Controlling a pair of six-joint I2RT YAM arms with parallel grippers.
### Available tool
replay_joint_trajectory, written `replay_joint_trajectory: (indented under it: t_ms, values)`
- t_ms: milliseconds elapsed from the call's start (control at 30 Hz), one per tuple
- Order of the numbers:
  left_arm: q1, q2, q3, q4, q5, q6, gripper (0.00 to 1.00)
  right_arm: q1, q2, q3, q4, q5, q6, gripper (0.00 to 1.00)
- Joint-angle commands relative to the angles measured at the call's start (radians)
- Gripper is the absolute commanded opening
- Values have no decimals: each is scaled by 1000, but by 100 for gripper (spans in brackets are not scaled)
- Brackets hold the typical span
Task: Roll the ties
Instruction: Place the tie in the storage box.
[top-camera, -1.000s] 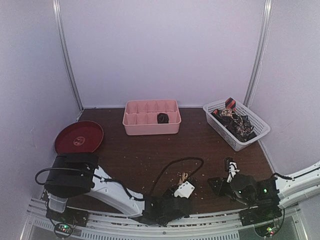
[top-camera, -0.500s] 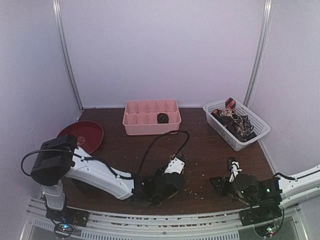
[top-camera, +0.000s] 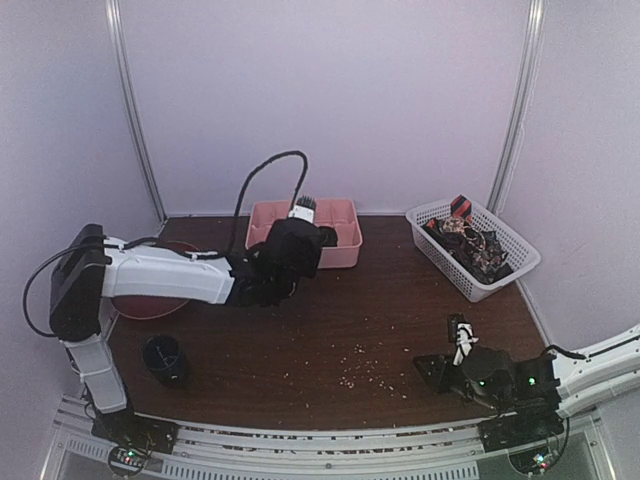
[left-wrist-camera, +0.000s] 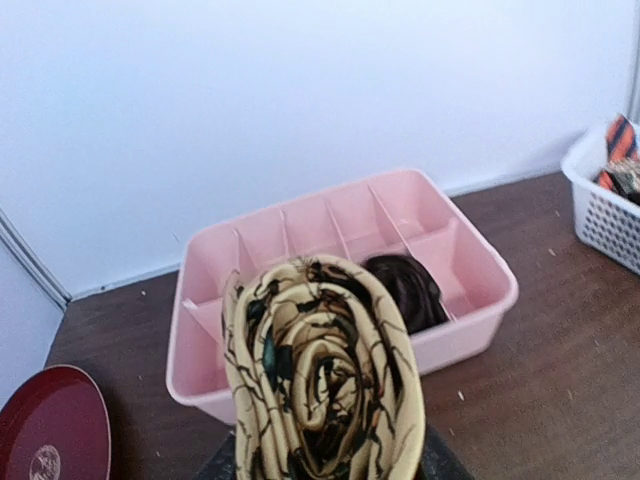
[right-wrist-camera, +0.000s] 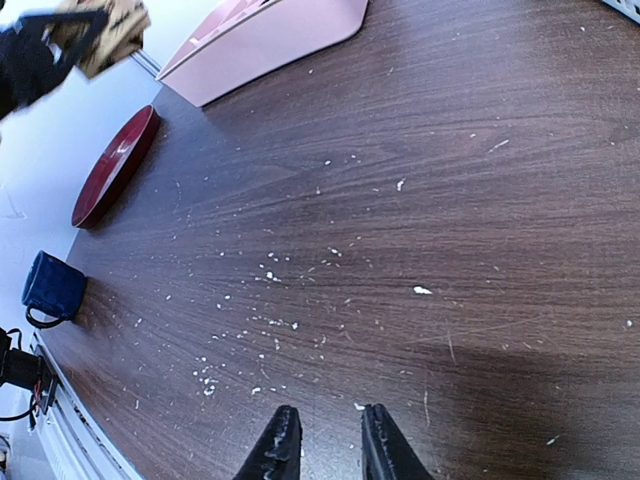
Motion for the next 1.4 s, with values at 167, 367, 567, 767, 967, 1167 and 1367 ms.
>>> replay_joint_trajectory:
  t_ms: [167, 367, 567, 767, 967, 1167, 1367]
  values:
    - [232, 148, 224, -9, 159, 98, 41, 5, -6, 74, -20, -17, -55, 27]
    - [302, 208, 281, -36, 224, 101, 42, 4, -28, 87, -41, -9, -59, 52]
    - [349, 241, 293, -45, 278, 76, 42, 5, -31, 103, -63, -4, -63, 100]
    - [356, 314, 374, -80, 299, 88, 41, 5, -29, 110, -67, 4, -64, 100]
    - [370, 365, 404, -69, 309, 85, 41, 5, -21, 110, -71, 3, -56, 100]
    - [393, 373, 372, -9, 369, 61, 41, 5, -28, 111, -86, 13, -56, 100]
    - [417, 403, 362, 1, 344, 59, 41, 4, -29, 116, -92, 21, -56, 100]
